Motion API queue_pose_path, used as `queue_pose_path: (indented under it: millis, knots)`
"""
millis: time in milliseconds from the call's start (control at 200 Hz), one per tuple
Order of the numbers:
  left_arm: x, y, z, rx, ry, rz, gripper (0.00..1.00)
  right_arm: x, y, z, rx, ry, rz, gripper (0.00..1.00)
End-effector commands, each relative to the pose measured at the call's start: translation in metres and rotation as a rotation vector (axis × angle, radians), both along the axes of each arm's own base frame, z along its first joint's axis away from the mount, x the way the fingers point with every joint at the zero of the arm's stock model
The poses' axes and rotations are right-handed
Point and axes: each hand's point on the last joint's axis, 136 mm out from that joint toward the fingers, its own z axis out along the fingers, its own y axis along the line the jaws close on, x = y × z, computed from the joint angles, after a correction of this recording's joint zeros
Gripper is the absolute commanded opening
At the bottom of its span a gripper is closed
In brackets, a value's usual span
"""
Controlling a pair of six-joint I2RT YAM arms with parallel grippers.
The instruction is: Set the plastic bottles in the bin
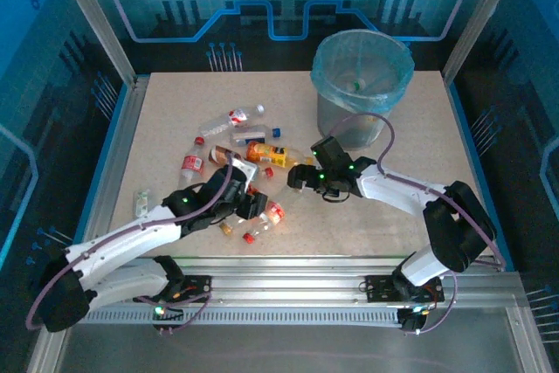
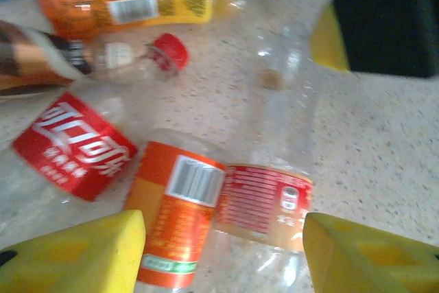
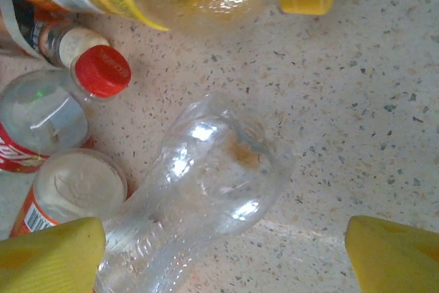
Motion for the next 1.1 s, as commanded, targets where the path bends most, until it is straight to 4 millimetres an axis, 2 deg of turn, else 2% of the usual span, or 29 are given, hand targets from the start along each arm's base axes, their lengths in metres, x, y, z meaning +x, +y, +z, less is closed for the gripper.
queue_pose_path:
  millis: [0,35,200,390,585,835,1095]
  knots:
    - [-0.002,-0.026,0.012,0.009,-0.033,-0.127,0.64,0.011,0.012,0.007,0.155,0.042,-0.090,0.91]
    - [-0.004,-0.030,0.008,0.020,-0.023,-0.149,0.64,0.006,0.010,-0.003,0.159,0.069,-0.101,0.91]
    - [-0.012,-0.046,-0.014,0.061,0.040,-0.225,0.63,0.008,0.015,-0.012,0.208,0.103,-0.132,0.89]
    - [-0.016,-0.055,-0.035,0.102,0.094,-0.256,0.61,0.010,0.015,-0.022,0.231,0.136,-0.167,0.88]
    - [-0.020,-0.053,-0.053,0.137,0.141,-0.265,0.58,0.009,0.020,-0.033,0.267,0.181,-0.176,0.87]
    - [-0.024,-0.051,-0.066,0.154,0.172,-0.266,0.56,0.006,0.023,-0.049,0.280,0.219,-0.188,0.85]
    - [-0.025,-0.051,-0.072,0.166,0.180,-0.272,0.56,0.004,0.023,-0.059,0.281,0.242,-0.196,0.74]
